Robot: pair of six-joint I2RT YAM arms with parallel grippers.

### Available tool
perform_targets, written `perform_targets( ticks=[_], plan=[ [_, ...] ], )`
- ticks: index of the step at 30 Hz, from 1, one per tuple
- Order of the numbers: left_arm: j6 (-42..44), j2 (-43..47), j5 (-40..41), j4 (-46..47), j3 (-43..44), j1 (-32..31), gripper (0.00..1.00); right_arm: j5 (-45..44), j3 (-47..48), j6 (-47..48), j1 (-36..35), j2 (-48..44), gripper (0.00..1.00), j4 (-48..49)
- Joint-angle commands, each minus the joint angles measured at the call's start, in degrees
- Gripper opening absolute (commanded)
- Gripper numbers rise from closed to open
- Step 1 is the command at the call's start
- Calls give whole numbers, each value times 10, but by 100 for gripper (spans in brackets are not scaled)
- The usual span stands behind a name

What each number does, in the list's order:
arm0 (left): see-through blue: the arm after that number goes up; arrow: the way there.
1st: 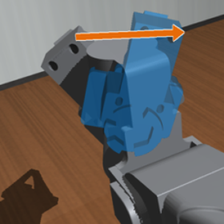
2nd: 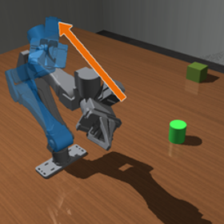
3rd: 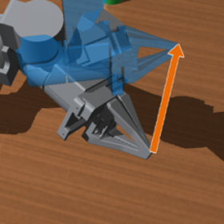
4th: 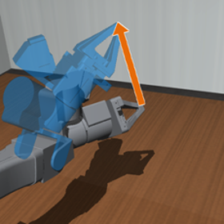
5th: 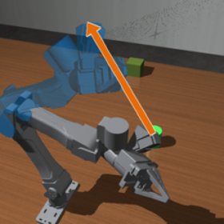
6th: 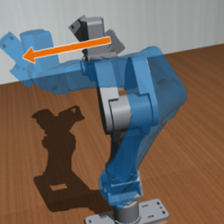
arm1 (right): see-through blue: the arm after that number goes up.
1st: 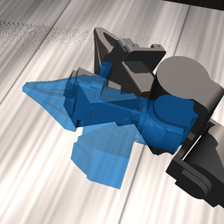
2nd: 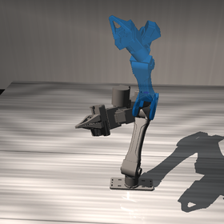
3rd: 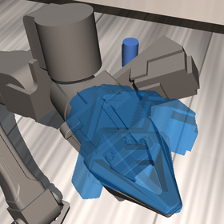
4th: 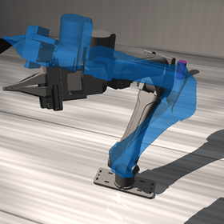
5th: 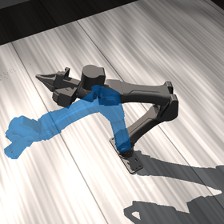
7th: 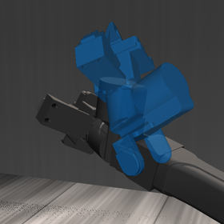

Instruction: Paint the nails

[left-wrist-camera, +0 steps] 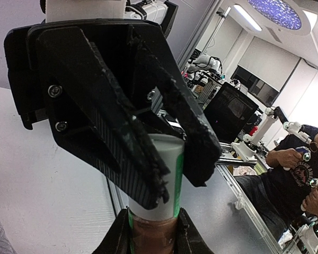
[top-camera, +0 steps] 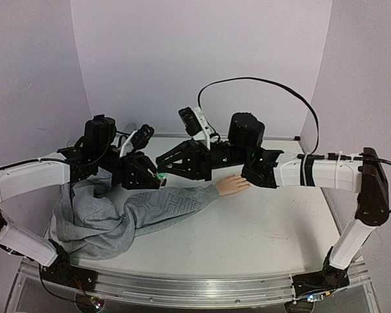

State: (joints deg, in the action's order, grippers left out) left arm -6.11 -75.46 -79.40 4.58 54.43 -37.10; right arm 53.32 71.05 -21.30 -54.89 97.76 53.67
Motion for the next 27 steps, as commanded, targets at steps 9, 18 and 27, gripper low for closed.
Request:
perform_targets(
  ticks=[9, 18, 27],
  plan=[
    [6, 71, 251, 25, -13, 16, 0, -52, 2, -31, -8, 1, 0, 59],
    [86, 172, 775, 24, -96, 16, 0, -848, 174, -121, -191, 49, 0, -252],
    [115, 173, 612, 22, -88, 16, 0, -792, 257, -75, -222, 71, 17, -244]
  ],
)
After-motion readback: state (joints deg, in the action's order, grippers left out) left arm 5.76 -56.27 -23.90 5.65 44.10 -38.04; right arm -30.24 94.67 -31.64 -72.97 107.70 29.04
